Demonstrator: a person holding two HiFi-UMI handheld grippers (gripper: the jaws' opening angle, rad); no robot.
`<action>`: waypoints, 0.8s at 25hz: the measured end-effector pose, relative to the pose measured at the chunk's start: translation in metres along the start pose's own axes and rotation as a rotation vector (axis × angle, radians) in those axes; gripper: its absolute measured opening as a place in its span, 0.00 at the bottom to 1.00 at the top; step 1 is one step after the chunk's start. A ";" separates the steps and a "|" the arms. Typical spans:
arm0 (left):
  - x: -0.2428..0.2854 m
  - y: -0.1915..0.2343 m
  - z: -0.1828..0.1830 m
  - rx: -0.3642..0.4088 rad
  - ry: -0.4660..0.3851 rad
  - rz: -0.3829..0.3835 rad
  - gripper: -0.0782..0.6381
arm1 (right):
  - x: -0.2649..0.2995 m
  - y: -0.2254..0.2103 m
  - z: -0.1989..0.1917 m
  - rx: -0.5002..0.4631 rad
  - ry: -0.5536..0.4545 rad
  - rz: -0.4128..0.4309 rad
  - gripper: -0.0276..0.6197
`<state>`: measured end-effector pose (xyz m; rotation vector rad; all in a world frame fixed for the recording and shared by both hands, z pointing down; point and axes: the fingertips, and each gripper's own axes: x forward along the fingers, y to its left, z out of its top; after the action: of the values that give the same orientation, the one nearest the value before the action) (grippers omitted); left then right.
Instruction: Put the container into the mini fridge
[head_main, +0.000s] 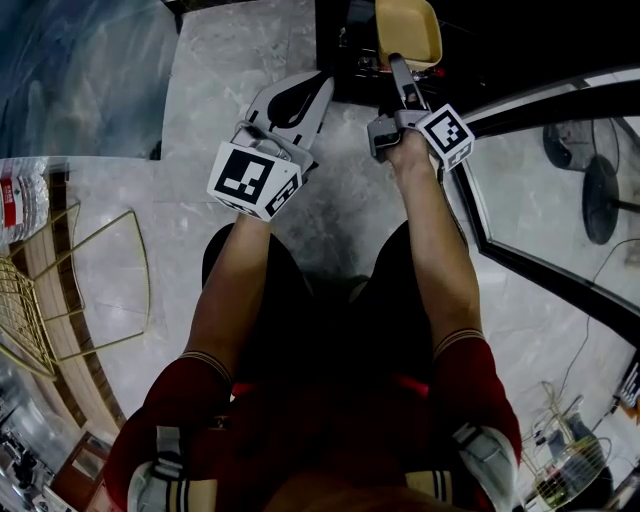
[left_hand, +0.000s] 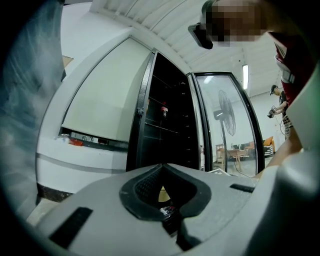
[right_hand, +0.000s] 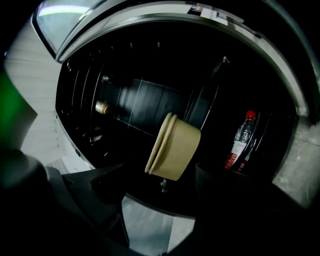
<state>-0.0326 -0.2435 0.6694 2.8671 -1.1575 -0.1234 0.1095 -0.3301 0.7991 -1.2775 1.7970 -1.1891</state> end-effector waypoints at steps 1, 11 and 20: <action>-0.001 0.001 0.001 -0.003 -0.001 0.004 0.12 | -0.003 0.002 -0.002 -0.029 0.019 0.003 0.61; -0.003 0.004 0.000 -0.023 0.006 0.017 0.12 | -0.029 0.038 -0.009 -0.195 0.115 0.073 0.61; 0.002 0.004 -0.001 -0.027 0.014 0.020 0.12 | -0.042 0.097 -0.018 -0.573 0.154 0.193 0.26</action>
<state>-0.0336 -0.2476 0.6706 2.8279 -1.1719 -0.1168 0.0713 -0.2732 0.7172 -1.2915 2.4254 -0.7001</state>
